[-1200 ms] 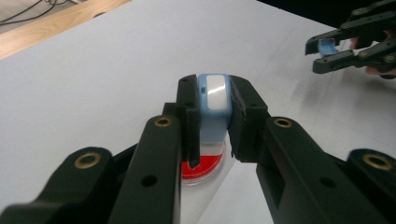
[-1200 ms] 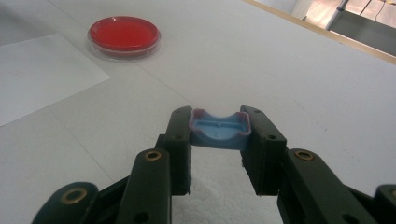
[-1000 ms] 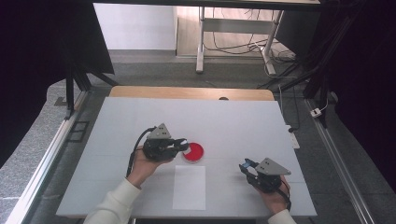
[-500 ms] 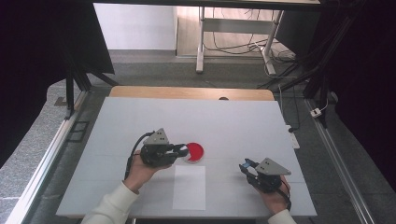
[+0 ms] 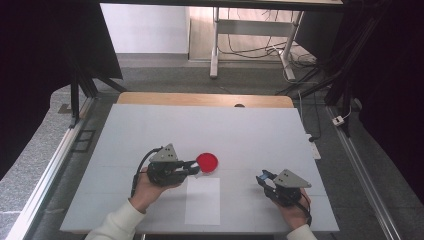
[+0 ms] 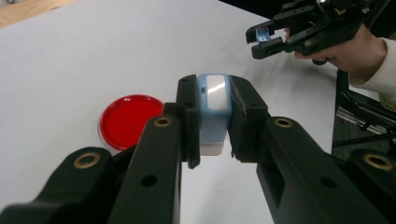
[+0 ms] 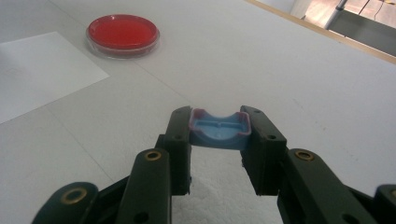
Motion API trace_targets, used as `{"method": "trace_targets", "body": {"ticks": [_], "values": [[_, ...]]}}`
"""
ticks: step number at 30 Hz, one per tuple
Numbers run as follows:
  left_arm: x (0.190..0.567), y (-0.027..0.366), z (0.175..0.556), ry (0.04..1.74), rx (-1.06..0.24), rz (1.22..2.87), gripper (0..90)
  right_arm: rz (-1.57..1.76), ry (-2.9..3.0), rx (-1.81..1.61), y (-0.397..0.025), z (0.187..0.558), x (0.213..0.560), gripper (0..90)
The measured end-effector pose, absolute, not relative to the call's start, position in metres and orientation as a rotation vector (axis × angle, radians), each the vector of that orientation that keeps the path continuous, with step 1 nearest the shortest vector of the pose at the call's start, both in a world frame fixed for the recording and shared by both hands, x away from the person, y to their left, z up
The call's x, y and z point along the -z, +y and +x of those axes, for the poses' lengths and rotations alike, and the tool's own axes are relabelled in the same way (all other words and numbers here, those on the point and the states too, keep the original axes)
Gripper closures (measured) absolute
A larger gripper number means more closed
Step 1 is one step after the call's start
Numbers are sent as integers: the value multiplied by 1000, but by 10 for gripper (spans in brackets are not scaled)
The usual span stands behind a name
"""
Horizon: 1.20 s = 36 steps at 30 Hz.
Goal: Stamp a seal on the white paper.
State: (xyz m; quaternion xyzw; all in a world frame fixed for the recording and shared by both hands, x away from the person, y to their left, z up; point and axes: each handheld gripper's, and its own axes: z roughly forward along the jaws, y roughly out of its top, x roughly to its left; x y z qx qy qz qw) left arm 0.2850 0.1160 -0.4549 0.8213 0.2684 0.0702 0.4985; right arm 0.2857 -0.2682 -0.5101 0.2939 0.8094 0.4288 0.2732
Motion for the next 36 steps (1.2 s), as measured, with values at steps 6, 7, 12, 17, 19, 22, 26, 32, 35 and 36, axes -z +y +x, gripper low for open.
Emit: {"method": "trace_targets", "body": {"ticks": [6, 7, 12, 17, 19, 22, 26, 32, 35, 36], "values": [[461, 114, 281, 644, -150, 2007, 757, 790, 2177, -1155, -268, 286, 510, 645], [462, 113, 281, 644, -147, 2008, 757, 790, 2173, -1160, -268, 286, 510, 645], [466, 110, 277, 635, -138, 2019, 757, 790, 2176, -1154, -268, 286, 510, 645], [472, 106, 273, 628, -125, 2036, 756, 791, 2178, -1148, -268, 286, 510, 645], [474, 105, 272, 624, -120, 2042, 756, 790, 2179, -1148, -268, 286, 510, 645], [478, 102, 271, 619, -120, 2054, 756, 789, 2180, -1150, -268, 286, 511, 645], [483, 98, 271, 616, -110, 2065, 756, 788, 2182, -1149, -267, 286, 511, 644], [490, 95, 271, 613, -112, 2079, 756, 788, 2182, -1148, -267, 286, 511, 644], [493, 92, 271, 608, -120, 2090, 756, 788, 2184, -1148, -267, 286, 511, 644], [495, 91, 271, 604, -123, 2097, 756, 788, 2183, -1148, -267, 286, 511, 644]]}}
